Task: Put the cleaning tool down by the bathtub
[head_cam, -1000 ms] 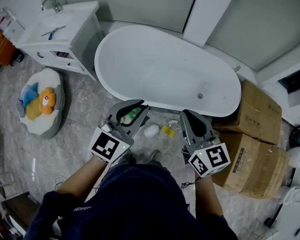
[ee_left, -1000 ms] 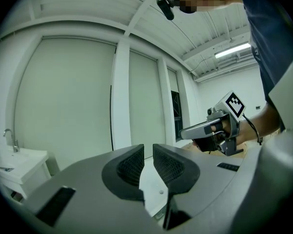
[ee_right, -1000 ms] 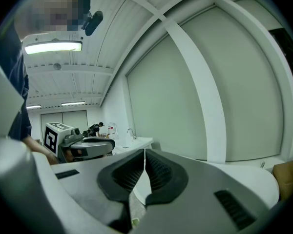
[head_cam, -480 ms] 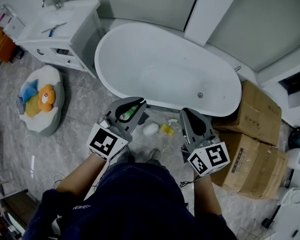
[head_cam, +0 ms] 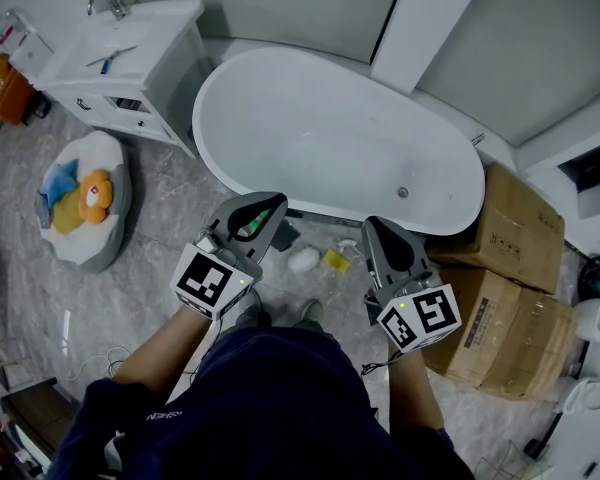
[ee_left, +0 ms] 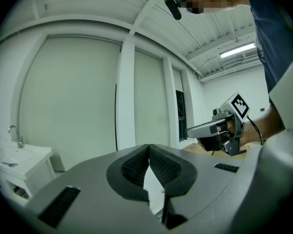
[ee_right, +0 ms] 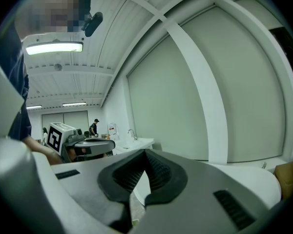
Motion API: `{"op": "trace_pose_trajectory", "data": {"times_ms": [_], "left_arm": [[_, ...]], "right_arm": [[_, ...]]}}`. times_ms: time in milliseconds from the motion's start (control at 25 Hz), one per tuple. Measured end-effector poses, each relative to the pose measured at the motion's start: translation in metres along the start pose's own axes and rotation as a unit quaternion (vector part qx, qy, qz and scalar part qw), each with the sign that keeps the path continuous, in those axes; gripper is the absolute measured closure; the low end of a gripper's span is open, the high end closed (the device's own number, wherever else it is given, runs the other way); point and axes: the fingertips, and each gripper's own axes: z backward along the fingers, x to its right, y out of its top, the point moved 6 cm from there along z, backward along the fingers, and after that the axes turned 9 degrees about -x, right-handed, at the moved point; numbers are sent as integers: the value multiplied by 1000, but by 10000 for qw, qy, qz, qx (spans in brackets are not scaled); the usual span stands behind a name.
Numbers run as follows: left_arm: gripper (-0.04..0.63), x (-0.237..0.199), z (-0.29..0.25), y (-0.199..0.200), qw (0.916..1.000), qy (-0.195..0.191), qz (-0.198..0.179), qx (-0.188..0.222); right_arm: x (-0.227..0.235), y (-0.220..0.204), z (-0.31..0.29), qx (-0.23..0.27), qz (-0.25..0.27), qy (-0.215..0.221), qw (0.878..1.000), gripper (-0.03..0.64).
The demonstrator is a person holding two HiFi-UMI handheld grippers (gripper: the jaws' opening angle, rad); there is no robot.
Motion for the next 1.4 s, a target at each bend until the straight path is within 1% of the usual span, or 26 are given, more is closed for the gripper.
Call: {"op": "trace_pose_trajectory", "data": {"times_ms": [160, 480, 720, 1080, 1400], "left_arm": [[565, 0, 2, 0, 9999, 27, -95, -45], [565, -2, 1, 2, 9999, 38, -135, -69], [565, -3, 3, 3, 10000, 62, -51, -30], [565, 0, 0, -2, 9998, 122, -125, -108], [565, -2, 0, -3, 9998, 141, -70, -111]], "right_arm": [[0, 0, 1, 12, 18, -9, 10000, 612], [2, -1, -1, -32, -16, -6, 10000, 614], [2, 0, -1, -38, -23, -22, 10000, 614], [7, -4, 1, -56, -42, 12, 10000, 614], [6, -4, -2, -58, -35, 28, 10000, 614]]}}
